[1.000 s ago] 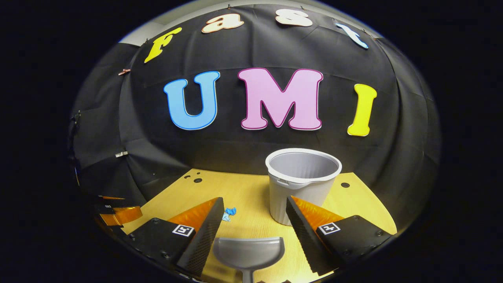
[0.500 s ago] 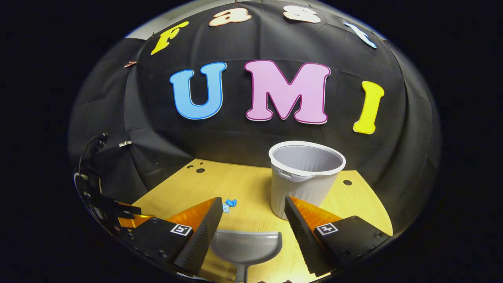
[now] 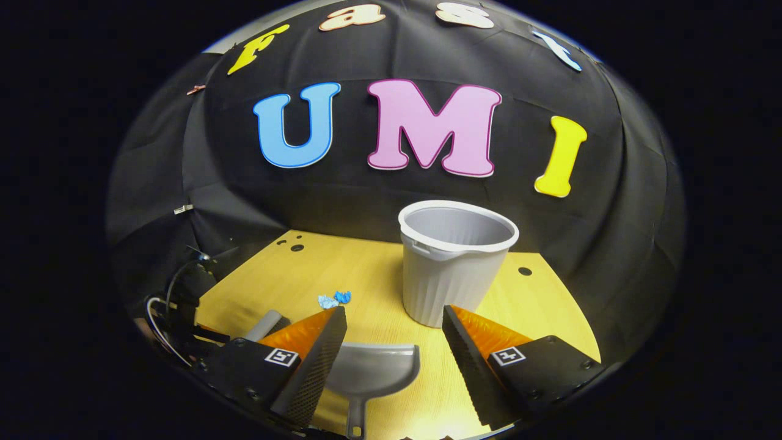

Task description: Pick up the small broom and dustpan from the desktop, sweep the trash into the dustpan with the broom, and then empty the trash into the garbage bin.

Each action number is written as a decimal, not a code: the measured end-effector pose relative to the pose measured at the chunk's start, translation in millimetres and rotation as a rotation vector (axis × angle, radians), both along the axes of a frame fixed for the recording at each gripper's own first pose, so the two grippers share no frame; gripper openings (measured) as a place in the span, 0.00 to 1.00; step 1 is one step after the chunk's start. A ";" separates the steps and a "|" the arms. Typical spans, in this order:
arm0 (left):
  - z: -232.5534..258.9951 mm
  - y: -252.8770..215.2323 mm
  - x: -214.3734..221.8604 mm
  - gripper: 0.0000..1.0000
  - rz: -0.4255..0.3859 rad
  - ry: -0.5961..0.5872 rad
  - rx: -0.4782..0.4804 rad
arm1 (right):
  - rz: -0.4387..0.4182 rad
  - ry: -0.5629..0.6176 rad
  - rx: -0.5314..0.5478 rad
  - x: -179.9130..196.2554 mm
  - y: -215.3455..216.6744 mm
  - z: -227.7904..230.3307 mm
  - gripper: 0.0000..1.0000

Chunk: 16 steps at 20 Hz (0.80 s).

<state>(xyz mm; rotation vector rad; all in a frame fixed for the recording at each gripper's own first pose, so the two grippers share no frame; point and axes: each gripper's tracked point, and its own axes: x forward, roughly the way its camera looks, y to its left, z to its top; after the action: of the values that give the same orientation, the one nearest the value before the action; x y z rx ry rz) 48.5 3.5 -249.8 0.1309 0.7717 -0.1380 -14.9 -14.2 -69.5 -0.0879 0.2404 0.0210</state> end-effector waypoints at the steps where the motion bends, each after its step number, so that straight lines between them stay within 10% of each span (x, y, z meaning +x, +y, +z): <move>1: -6.6 1.2 2.7 0.96 -0.008 0.011 0.029 | -0.004 0.015 0.005 -3.6 -1.2 -4.2 0.98; 9: -33.5 -2.5 14.8 0.92 -0.002 0.105 0.022 | -0.035 0.054 0.010 -23.0 -13.5 -19.5 0.98; 15: -35.3 -1.1 24.2 0.60 -0.020 0.112 0.070 | -0.022 0.109 0.039 -24.0 -12.1 -35.5 0.98; 16: -34.4 -2.0 24.7 0.43 -0.024 0.111 0.076 | -0.007 0.128 0.050 -23.9 -8.4 -41.4 0.98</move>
<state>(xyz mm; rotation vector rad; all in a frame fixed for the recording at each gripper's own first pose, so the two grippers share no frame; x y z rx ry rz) 73.2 1.5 -284.2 0.2063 0.8868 -0.1391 -38.8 -22.6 -110.9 -0.0363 0.3677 0.0254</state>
